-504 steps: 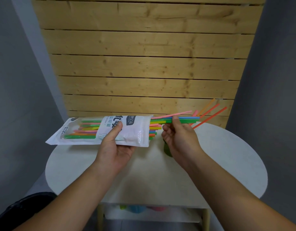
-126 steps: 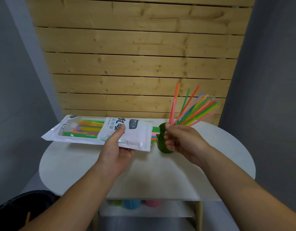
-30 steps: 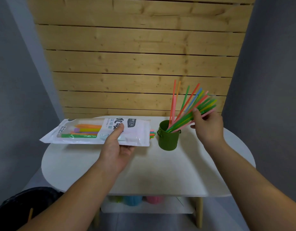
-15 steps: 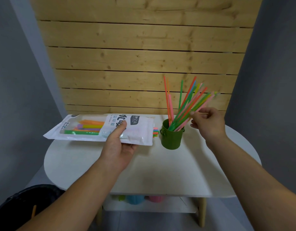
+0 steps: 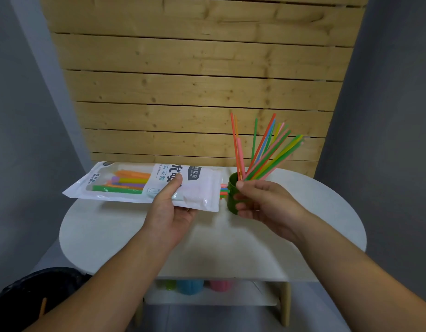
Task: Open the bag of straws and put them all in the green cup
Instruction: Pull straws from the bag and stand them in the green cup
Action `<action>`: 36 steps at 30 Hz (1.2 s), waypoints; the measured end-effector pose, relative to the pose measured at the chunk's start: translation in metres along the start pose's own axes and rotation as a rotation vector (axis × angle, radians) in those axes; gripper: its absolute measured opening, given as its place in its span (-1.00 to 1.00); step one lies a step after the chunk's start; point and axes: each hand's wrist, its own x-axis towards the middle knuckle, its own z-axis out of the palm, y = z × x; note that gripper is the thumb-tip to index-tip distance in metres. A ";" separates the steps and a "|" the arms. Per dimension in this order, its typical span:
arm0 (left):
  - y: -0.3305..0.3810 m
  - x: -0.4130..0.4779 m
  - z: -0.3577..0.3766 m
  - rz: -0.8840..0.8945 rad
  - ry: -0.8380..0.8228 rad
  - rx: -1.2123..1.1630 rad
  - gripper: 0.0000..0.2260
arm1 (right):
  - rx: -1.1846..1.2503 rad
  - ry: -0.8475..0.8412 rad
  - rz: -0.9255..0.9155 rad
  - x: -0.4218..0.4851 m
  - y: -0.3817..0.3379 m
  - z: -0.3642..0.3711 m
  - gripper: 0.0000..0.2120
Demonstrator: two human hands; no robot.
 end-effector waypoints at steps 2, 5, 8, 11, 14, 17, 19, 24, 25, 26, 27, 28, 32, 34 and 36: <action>0.000 -0.001 0.000 0.002 -0.010 0.011 -0.74 | 0.009 -0.019 -0.027 0.000 0.001 0.007 -0.78; -0.001 0.000 -0.001 0.009 -0.026 0.034 -0.79 | -0.007 -0.016 -0.075 0.001 0.004 0.012 -0.78; 0.000 0.001 -0.001 0.009 -0.032 0.050 -0.82 | -0.001 -0.021 -0.111 0.001 0.004 0.016 -0.77; 0.000 0.002 -0.002 0.006 -0.040 0.047 -0.78 | 0.022 -0.031 -0.120 0.001 0.003 0.019 -0.75; -0.001 0.003 -0.001 0.006 -0.047 0.056 -0.78 | 0.023 -0.042 -0.136 0.000 0.003 0.020 -0.85; -0.002 0.003 -0.002 0.004 -0.038 0.050 -0.76 | 0.033 -0.027 -0.145 -0.001 0.002 0.021 -0.94; -0.001 0.003 -0.002 -0.001 -0.028 0.045 -0.76 | 0.054 -0.005 -0.150 -0.001 0.002 0.020 -0.96; 0.003 0.002 -0.002 -0.015 -0.008 0.027 -0.78 | 0.088 0.036 -0.134 0.000 -0.001 0.014 -0.94; 0.003 0.002 -0.002 -0.013 0.003 0.015 -0.76 | 0.094 0.050 -0.127 0.000 -0.002 0.012 -0.93; 0.004 0.002 -0.002 -0.011 0.015 0.002 -0.74 | 0.104 0.068 -0.122 0.000 -0.004 0.010 -0.93; 0.005 0.002 -0.002 -0.010 0.024 -0.011 -0.72 | 0.123 0.089 -0.119 0.000 -0.005 0.008 -0.91; 0.006 0.002 -0.002 -0.010 0.033 -0.022 -0.71 | 0.148 0.110 -0.117 0.000 -0.006 0.005 -0.89; 0.008 0.003 -0.001 -0.009 0.051 -0.041 -0.69 | 0.245 0.116 -0.081 0.001 -0.007 0.000 -0.72; 0.008 0.004 0.000 -0.005 0.052 -0.043 -0.72 | 0.228 0.064 -0.034 0.000 -0.004 0.002 -0.62; 0.008 0.003 0.000 -0.005 0.047 -0.044 -0.74 | 0.176 -0.002 0.009 -0.001 0.001 0.008 -0.64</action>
